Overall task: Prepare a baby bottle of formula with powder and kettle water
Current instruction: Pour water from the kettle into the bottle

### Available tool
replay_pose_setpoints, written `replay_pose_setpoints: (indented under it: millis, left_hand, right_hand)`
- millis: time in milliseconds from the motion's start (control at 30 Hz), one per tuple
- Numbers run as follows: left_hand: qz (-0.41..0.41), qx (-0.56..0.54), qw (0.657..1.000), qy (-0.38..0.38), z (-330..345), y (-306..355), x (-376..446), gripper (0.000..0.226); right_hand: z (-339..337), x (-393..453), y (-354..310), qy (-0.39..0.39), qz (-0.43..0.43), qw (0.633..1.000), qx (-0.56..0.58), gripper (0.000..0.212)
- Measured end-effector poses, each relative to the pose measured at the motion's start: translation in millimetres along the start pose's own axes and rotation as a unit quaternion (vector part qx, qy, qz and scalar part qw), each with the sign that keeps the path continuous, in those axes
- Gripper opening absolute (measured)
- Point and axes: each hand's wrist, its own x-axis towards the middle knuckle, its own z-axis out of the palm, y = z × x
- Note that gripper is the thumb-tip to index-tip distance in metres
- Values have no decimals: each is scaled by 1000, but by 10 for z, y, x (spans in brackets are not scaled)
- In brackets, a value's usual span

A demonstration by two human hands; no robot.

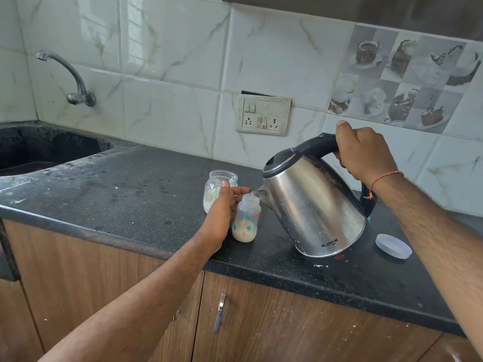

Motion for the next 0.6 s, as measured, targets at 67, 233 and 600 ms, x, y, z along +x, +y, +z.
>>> replay_pose_setpoints:
  millis: [67, 233, 600]
  left_hand:
    - [0, -1, 1000, 4, 3, -9, 9, 70]
    - [6, 2, 1000, 14, 0, -42, 41, 71]
    - [22, 5, 999, 29, -7, -72, 74, 65]
  right_hand:
    - [0, 9, 20, -2, -3, 1000, -10, 46]
    - [-19, -28, -11, -1, 8, 1000, 8, 53]
    - [-7, 5, 44, -3, -9, 1000, -13, 48]
